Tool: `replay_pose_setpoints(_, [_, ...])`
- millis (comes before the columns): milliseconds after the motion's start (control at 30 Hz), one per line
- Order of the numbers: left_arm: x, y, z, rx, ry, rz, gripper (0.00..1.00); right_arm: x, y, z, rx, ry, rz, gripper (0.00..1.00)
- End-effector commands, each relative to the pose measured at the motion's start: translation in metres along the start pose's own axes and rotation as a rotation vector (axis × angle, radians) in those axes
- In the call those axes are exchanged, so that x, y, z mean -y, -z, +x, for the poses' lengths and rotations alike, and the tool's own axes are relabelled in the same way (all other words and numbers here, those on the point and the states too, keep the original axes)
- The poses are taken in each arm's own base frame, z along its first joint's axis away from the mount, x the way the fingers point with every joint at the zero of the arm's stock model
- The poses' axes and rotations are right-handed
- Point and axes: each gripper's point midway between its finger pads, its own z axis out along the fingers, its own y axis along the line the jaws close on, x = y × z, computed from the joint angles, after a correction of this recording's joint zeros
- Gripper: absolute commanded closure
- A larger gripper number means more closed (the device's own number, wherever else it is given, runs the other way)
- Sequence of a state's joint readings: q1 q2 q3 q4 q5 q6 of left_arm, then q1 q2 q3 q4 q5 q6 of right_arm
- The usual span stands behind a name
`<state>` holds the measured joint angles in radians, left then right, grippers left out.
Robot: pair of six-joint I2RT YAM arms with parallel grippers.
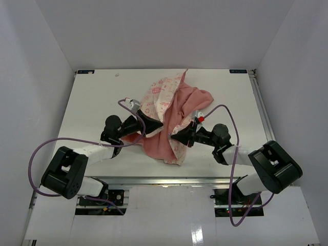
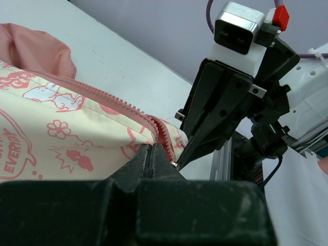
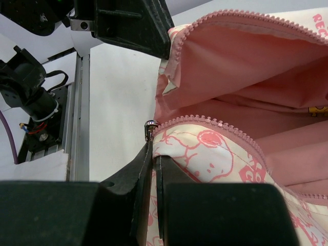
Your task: Zip up the jacket
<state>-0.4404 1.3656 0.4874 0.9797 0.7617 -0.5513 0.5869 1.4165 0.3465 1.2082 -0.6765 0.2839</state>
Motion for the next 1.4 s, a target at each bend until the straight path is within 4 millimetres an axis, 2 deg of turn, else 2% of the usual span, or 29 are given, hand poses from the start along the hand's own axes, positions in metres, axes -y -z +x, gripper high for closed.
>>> replay_pose_setpoints(0, [0.024, 0.002, -0.015, 0.043, -0.063, 0.104, 1.00, -0.007, -0.011, -0.029, 0.080, 0.061, -0.045, 0.92])
replay_pose_setpoints(733, [0.040, 0.007, -0.004, 0.023, -0.071, 0.206, 1.00, -0.025, -0.015, -0.050, 0.129, 0.076, -0.129, 0.92])
replay_pose_setpoints(1367, [0.051, 0.010, 0.002, -0.006, -0.068, 0.288, 1.00, -0.038, -0.010, -0.054, 0.149, 0.089, -0.189, 0.92])
